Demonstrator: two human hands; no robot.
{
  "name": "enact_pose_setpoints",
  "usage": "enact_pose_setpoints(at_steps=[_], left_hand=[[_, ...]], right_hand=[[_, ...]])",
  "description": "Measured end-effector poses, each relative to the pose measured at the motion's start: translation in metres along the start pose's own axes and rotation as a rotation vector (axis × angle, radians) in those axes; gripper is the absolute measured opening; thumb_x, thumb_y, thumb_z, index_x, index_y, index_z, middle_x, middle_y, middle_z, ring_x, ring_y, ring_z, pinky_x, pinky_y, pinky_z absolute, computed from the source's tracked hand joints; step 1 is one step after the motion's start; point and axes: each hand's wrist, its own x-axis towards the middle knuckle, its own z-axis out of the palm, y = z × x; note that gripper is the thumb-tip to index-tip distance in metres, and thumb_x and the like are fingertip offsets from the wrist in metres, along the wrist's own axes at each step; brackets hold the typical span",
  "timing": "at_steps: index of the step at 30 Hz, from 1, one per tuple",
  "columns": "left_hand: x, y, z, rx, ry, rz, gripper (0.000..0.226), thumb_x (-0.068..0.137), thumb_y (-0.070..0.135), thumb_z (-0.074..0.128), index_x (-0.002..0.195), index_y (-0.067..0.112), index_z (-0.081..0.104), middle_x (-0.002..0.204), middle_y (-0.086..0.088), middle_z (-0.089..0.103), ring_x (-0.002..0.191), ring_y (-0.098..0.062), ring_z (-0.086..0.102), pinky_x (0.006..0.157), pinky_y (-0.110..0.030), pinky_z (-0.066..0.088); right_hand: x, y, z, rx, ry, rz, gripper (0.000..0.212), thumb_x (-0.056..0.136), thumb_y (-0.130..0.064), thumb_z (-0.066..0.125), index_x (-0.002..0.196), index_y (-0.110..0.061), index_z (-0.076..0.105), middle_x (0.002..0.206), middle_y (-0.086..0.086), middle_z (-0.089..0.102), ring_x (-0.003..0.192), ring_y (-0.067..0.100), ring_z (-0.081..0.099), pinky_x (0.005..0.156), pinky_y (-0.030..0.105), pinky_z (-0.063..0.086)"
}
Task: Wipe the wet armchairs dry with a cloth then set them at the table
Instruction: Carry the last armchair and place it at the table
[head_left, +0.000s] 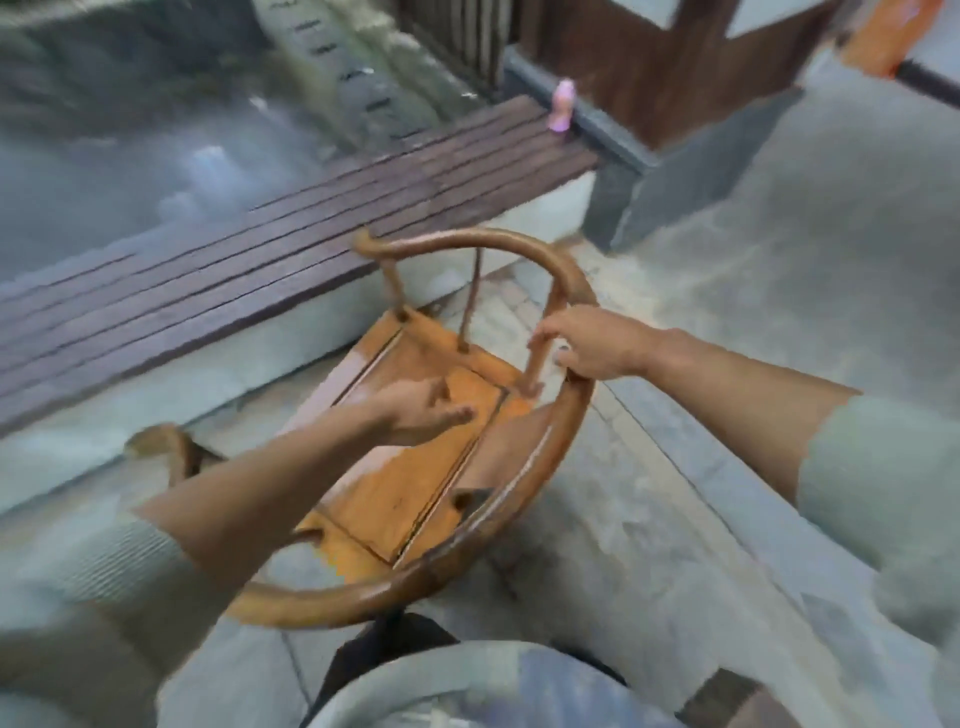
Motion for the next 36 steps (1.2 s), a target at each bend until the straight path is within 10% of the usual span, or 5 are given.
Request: enact_pose_setpoints(at_steps=[6,14,21,28,36], left_hand=[[-0.042,-0.016,0.037,-0.386,-0.03,-0.3,0.084,0.076,0.089,0.033,0.116,0.022,0.063,0.114,0.002,0.067,0.103,-0.017,0.06,0.089,-0.036,0.045],[-0.056,0.043,0.049,-0.903,-0.164,-0.454,0.096,0.07,0.096,0.031,0.1,0.015,0.072,0.099,-0.002,0.076,0.094,-0.017,0.071,0.094,-0.039,0.054],[-0.053,0.134,0.071,-0.402,0.006,-0.676,0.079,0.044,0.092,0.066,0.092,0.03,0.053,0.081,0.012,0.065,0.072,-0.011,0.063,0.065,-0.028,0.051],[-0.035,0.173,0.097,-0.022,0.302,-0.955,0.027,0.061,0.051,0.054,0.078,0.031,0.053,0.063,0.009,0.051,0.064,-0.026,0.059,0.061,-0.033,0.054],[-0.044,0.149,0.107,0.187,0.324,-0.757,0.049,0.064,0.073,0.048,0.068,0.025,0.058,0.054,0.006,0.05,0.051,-0.026,0.052,0.053,-0.025,0.039]], right_hand=[[0.046,0.021,0.008,-0.255,-0.232,-0.207,0.053,0.094,-0.069,0.039,0.09,-0.026,0.069,0.088,-0.004,0.071,0.084,0.018,0.065,0.076,0.044,0.053],[0.083,0.031,0.021,-0.131,-0.404,-0.693,0.066,0.089,-0.086,0.02,0.075,-0.034,0.058,0.068,-0.015,0.057,0.067,0.003,0.054,0.061,0.024,0.033],[0.087,0.071,0.012,-0.392,-0.315,-1.18,0.062,0.071,-0.092,0.039,0.093,-0.034,0.048,0.063,-0.014,0.041,0.058,0.006,0.043,0.05,0.03,0.028],[0.067,0.069,0.021,-0.423,-0.127,-1.056,0.069,0.052,-0.07,0.021,0.081,-0.025,0.065,0.079,-0.001,0.067,0.065,0.025,0.052,0.061,0.032,0.043],[0.063,0.081,0.032,-0.52,0.145,-1.034,0.022,0.062,-0.051,0.058,0.065,-0.033,0.046,0.055,-0.002,0.054,0.044,0.021,0.053,0.044,0.028,0.032]])
